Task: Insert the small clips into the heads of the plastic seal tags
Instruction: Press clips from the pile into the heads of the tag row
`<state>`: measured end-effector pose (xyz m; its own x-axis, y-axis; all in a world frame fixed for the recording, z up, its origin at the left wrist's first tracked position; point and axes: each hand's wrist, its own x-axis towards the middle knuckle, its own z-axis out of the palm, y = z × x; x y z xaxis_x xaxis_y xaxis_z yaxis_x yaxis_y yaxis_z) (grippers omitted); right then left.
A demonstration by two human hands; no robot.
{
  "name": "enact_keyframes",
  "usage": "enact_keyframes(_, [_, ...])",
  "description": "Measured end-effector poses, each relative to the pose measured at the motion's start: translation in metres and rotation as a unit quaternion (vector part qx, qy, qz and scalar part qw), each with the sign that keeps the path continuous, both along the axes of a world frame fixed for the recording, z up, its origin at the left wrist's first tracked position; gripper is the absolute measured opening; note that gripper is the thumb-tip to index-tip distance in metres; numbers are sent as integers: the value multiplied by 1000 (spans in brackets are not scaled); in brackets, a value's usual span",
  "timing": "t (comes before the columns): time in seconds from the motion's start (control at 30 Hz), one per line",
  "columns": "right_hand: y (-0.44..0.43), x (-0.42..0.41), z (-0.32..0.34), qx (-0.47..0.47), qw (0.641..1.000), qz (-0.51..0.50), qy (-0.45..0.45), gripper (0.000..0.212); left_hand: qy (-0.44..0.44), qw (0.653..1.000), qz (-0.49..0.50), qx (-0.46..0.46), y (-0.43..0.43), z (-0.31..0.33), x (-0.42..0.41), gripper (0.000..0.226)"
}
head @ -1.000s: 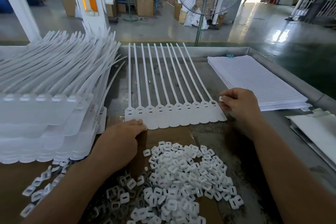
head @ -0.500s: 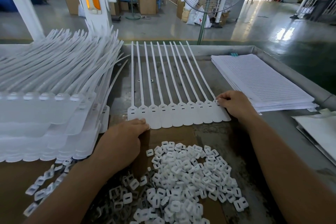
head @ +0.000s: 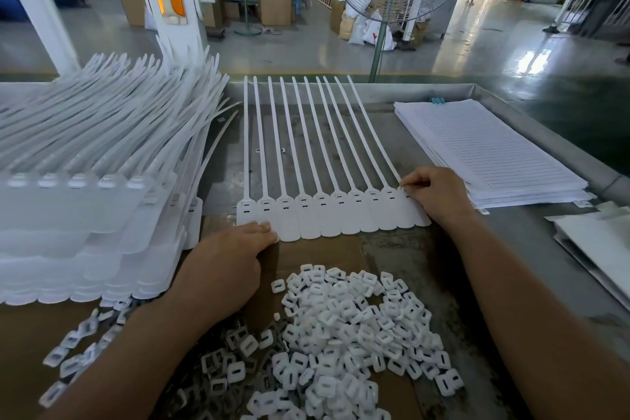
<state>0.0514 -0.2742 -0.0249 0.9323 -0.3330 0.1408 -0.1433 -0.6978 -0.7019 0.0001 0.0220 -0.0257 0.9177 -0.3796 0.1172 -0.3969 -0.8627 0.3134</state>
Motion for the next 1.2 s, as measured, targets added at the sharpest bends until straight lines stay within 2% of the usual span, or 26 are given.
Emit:
enact_keyframes(0.4, [2, 10, 16, 36, 997, -35, 62, 17, 6, 1000, 1, 0, 0, 0, 1, 54])
enact_keyframes(0.6, [1, 1, 6, 14, 999, -38, 20, 8, 13, 1000, 3, -3, 0, 1, 1, 56])
enact_keyframes(0.73, [-3, -13, 6, 20, 1000, -16, 13, 22, 18, 1000, 3, -8, 0, -1, 1, 57])
enact_keyframes(0.83, [-10, -23, 13, 51, 990, 79, 101, 48, 28, 1000, 8, -9, -1, -4, 3, 58])
enact_keyframes(0.93, [-15, -27, 17, -6, 973, 141, 184, 70, 52, 999, 13, -3, -2, -6, 4, 63])
enact_keyframes(1.03, [-15, -25, 15, -27, 975, 137, 171, 72, 32, 999, 24, -14, -3, -10, 5, 63])
enact_keyframes(1.13, [-16, -23, 11, -33, 978, 134, 156, 66, -36, 996, 58, -54, -2, -10, 6, 46])
enact_keyframes(1.2, [-16, -22, 9, -42, 983, 116, 134, 59, -38, 996, 63, -56, -1, -9, 6, 41])
